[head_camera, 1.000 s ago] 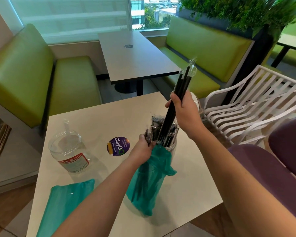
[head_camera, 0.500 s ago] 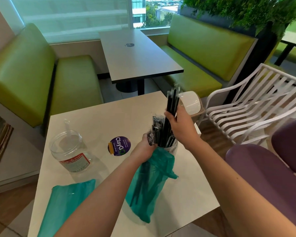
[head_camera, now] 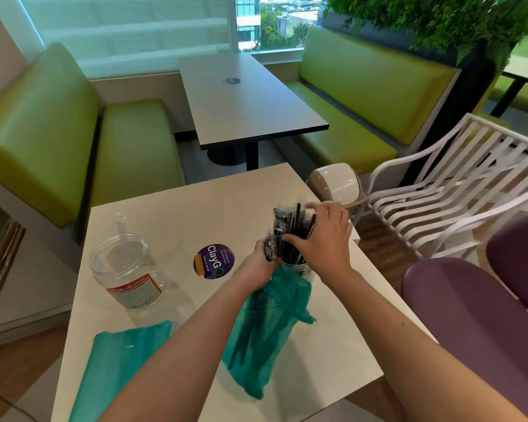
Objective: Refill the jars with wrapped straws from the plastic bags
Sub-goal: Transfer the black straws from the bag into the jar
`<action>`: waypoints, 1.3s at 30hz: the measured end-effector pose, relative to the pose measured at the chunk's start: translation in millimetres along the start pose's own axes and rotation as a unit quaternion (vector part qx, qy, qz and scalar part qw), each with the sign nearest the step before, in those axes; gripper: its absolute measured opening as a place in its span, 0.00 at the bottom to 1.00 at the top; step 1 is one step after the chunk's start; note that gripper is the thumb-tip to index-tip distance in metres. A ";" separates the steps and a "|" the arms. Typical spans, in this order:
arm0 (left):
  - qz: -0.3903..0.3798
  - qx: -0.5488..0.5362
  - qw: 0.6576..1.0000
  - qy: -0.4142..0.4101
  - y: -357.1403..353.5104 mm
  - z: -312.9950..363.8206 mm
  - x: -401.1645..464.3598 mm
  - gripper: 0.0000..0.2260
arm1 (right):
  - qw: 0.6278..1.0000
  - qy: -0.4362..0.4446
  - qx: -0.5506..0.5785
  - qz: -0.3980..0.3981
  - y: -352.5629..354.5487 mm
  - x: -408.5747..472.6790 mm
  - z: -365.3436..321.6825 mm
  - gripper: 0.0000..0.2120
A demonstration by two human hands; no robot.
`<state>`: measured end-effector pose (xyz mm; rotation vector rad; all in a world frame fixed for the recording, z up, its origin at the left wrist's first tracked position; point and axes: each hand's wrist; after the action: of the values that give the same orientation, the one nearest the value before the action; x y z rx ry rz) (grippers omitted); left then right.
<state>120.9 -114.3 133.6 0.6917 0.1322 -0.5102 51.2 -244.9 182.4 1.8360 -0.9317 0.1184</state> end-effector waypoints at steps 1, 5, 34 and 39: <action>0.000 0.000 1.000 0.000 0.1 0.1 0.1 0.28 | 0.999 0.012 0.050 0.016 2.3 2.6 -2.5 0.38; -0.002 0.004 1.000 0.003 -0.1 0.9 0.1 0.28 | 0.980 0.104 0.167 0.010 7.9 10.5 -10.9 0.41; -0.011 -0.003 1.000 0.011 2.3 3.3 -0.4 0.28 | 0.972 0.173 -0.080 -0.134 -22.3 9.8 22.9 0.36; -0.012 0.002 1.000 0.008 3.1 4.0 -0.4 0.28 | 0.975 0.089 0.002 -0.204 -22.6 21.6 24.2 0.37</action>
<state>121.9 -114.6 138.6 0.6985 0.1552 -0.5283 72.9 -272.7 164.4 1.9467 -0.4192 0.0283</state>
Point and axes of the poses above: each hand's wrist, its own x-axis towards the middle knuckle, its own y-axis out of the back of the hand, z = x × y, and after that the axes turned 7 degrees about z, right-handed
